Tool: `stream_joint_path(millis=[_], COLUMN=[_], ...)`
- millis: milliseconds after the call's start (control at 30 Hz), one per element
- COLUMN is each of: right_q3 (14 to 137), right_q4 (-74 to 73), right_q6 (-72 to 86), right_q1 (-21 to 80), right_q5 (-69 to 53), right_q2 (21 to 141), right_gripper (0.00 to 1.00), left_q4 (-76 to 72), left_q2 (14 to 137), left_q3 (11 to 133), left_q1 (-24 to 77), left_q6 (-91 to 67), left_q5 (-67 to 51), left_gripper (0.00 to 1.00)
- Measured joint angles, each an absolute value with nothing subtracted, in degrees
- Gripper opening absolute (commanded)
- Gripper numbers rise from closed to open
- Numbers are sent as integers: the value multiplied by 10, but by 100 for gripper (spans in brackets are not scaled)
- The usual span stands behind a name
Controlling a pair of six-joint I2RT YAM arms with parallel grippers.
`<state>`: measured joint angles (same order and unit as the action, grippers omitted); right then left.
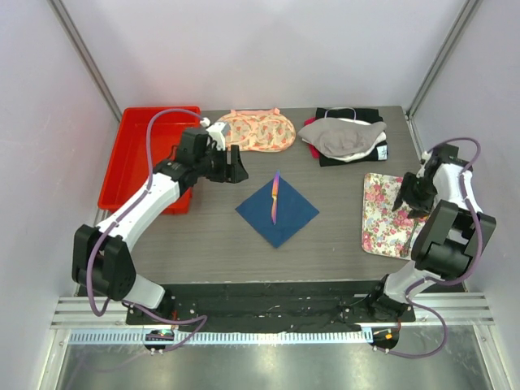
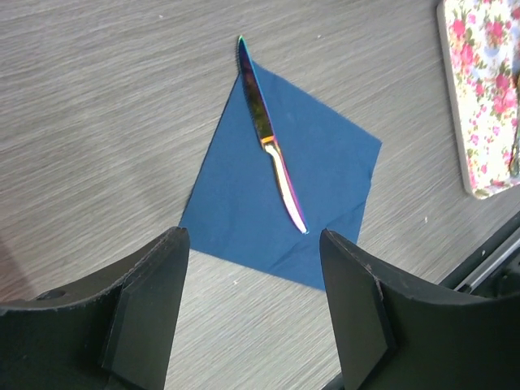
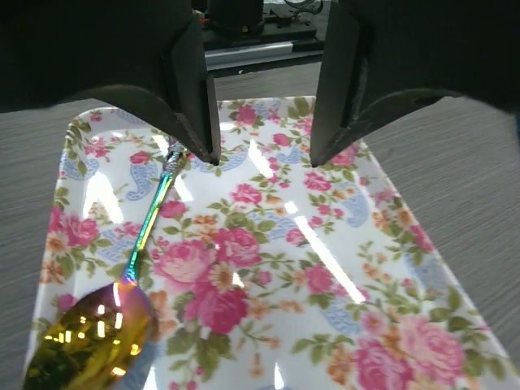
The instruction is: Place the utensils on the paper napkin and roll it up
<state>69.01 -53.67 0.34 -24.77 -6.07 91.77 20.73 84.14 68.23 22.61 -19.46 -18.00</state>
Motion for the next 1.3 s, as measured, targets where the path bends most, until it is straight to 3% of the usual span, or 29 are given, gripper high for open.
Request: stream_joint_path(millis=[167, 500, 867, 1000, 1133, 1300], right_q3=[653, 620, 620, 621, 621, 624], right_q4=[-515, -465, -420, -418, -419, -425], right_q6=[-23, -60, -69, -68, -66, -65], right_q1=[-288, -357, -359, -359, -359, -361], right_q5=[-43, -31, -24, -27, -40, -53], right_q2=[917, 953, 994, 1000, 1000, 1000], right_gripper=[45, 41, 33, 27, 1, 1], left_q4=[222, 209, 203, 203, 202, 199], left_q2=[835, 797, 797, 797, 797, 799], left_q3=[682, 675, 671, 671, 671, 669], left_q1=[219, 216, 216, 216, 216, 216], left_q6=[-173, -176, -178, -178, -178, -178], left_q5=[-195, -226, -228, -228, -227, -225], left_gripper=[70, 70, 70, 70, 70, 71])
